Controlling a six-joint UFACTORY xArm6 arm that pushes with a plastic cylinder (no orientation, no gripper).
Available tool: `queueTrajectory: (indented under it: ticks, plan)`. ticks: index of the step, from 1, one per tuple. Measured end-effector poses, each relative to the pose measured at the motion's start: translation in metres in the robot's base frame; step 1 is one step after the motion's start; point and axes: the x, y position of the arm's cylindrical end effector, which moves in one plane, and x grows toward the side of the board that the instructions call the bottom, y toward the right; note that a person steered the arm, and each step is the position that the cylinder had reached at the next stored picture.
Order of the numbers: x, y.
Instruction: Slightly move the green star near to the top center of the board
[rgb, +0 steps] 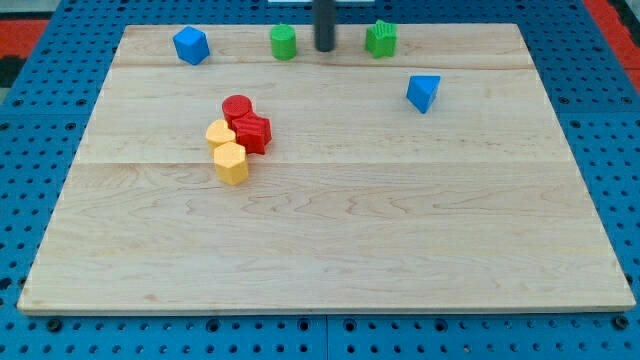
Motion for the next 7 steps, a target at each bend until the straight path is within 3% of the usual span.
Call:
queueTrajectory:
  ticks: [1,3,4,5,6,7]
  plan:
    - [0.009,0.094]
    - [0.069,0.179]
    - [0.041,0.196]
    - [-0.009,0.205]
    - [-0.04,0.168]
    - [-0.04,0.116]
